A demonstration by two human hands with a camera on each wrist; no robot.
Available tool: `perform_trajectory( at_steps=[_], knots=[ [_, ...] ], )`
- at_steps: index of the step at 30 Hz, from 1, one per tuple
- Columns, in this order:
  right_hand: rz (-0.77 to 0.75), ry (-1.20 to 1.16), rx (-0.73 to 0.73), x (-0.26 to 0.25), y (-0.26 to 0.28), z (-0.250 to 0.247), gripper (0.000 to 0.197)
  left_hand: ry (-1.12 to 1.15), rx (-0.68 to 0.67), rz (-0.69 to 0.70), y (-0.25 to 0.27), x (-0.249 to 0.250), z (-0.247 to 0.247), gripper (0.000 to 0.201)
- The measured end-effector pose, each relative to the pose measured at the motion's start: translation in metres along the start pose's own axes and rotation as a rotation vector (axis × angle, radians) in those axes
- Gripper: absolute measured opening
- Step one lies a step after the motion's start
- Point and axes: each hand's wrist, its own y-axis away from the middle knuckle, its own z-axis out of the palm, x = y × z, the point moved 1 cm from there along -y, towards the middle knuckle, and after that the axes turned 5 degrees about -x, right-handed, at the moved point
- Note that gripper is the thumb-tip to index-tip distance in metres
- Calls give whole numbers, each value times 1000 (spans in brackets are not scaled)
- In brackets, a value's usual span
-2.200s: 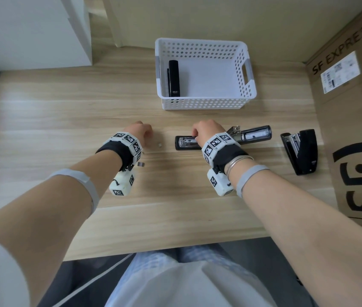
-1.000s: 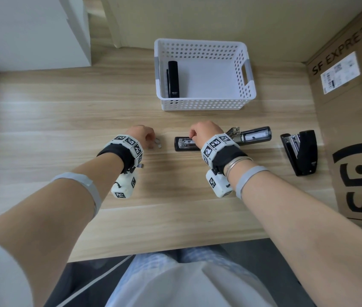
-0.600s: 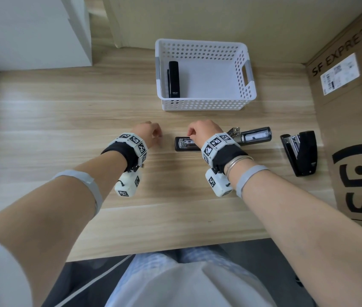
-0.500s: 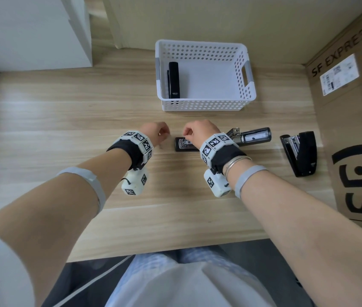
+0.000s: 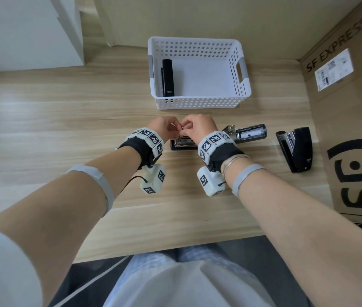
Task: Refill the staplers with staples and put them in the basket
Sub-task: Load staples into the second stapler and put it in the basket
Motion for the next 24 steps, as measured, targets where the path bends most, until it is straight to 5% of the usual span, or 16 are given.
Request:
perform_trajectory(
  at_steps=[8, 12, 24],
  knots=[
    [-12, 148, 1, 4, 3, -2, 15, 18, -3, 1, 0, 0, -2, 34],
    [-28, 431, -120, 5, 5, -5, 18, -146, -19, -24, 2, 0, 1, 8],
    [-53, 554, -162, 5, 3, 0, 22, -309, -11, -41, -3, 1, 11, 21]
  ],
)
